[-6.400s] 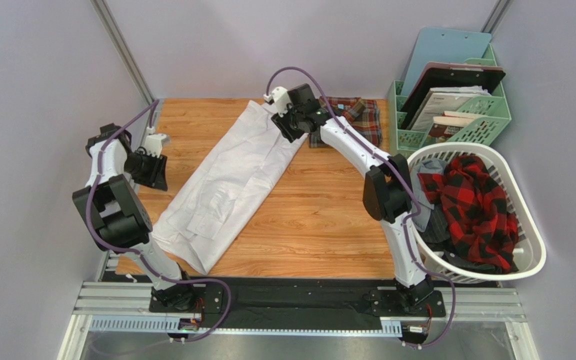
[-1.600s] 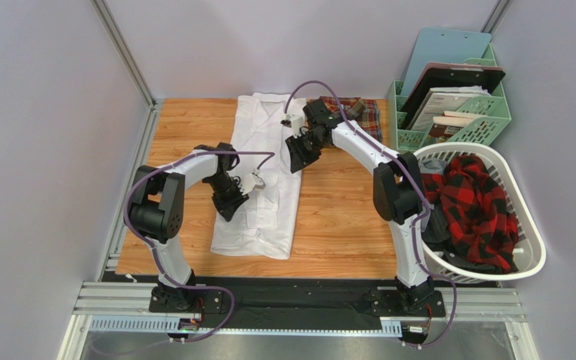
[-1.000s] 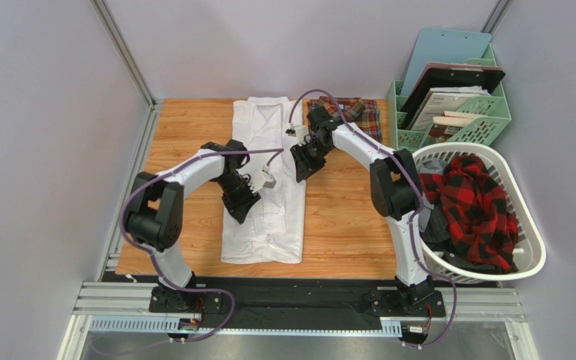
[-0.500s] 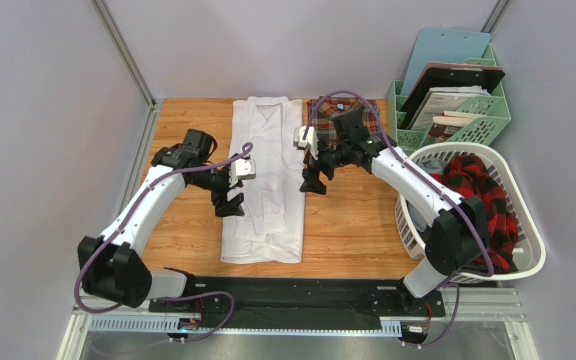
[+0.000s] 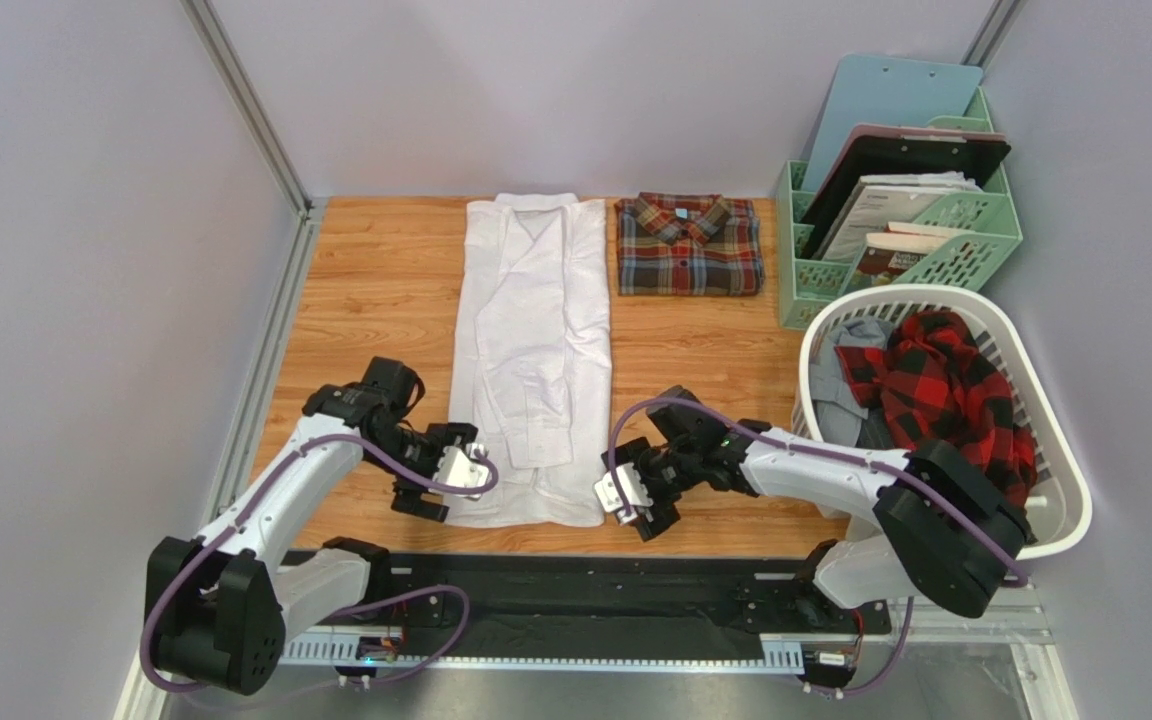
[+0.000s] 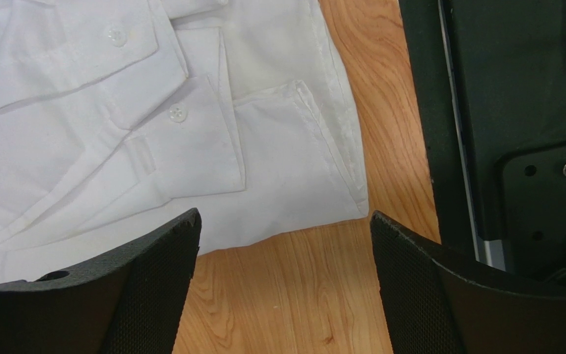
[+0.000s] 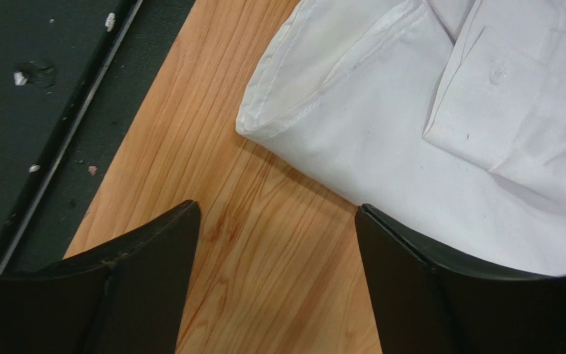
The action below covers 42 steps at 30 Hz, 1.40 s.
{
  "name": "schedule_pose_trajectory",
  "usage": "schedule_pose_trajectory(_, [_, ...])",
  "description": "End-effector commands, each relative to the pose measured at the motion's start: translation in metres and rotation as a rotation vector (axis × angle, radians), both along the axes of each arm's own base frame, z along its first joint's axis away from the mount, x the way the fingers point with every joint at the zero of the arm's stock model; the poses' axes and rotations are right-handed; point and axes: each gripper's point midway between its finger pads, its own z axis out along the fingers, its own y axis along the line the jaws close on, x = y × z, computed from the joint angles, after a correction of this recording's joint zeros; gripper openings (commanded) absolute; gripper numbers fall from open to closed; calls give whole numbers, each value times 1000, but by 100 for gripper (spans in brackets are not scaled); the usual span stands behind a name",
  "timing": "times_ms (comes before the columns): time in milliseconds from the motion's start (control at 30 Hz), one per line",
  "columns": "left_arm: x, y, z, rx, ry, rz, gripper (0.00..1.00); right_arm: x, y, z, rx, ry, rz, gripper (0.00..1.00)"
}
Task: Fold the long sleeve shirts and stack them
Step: Fold the shirt
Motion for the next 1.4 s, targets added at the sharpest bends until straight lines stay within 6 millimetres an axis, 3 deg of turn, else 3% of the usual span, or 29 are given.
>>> schedule_pose_trajectory(0, [2,2,-14,26,-106,-142,87,30,44,19,161,-242,62,76])
schedule_pose_trajectory(200, [-11,7,-36,83,-125,-211,83,27,52,14,169,-311,115,63])
schedule_pose_trajectory(267, [-14,5,-41,92,-110,-215,80,26,52,9,157,-315,129,51])
schedule_pose_trajectory(333, [-16,5,-44,99,-94,-218,78,23,51,1,137,-310,143,45])
schedule_pose_trajectory(400, [-13,3,-47,102,-102,-220,75,22,51,-3,128,-320,162,38])
schedule_pose_trajectory(533, [-6,-1,-54,120,-121,-215,66,24,55,-10,116,-315,174,34])
schedule_pose_trajectory(733, [1,-3,-54,135,-104,-206,34,23,55,-20,83,-300,197,25])
schedule_pose_trajectory(867, [-5,-8,-46,106,-88,-191,0,22,57,-11,98,-279,181,0])
schedule_pose_trajectory(1000, [-40,-9,-29,58,-35,-243,0,1,46,8,86,-188,169,0])
schedule_pose_trajectory(1100, [-54,-14,-15,3,-49,-238,0,-14,41,24,117,-169,181,0])
schedule_pose_trajectory(1233, [-51,-20,3,-47,-81,-178,0,-13,42,36,129,-150,130,0])
schedule_pose_trajectory(1367, [-29,-29,14,-57,-107,-121,0,2,46,46,133,-175,104,0])
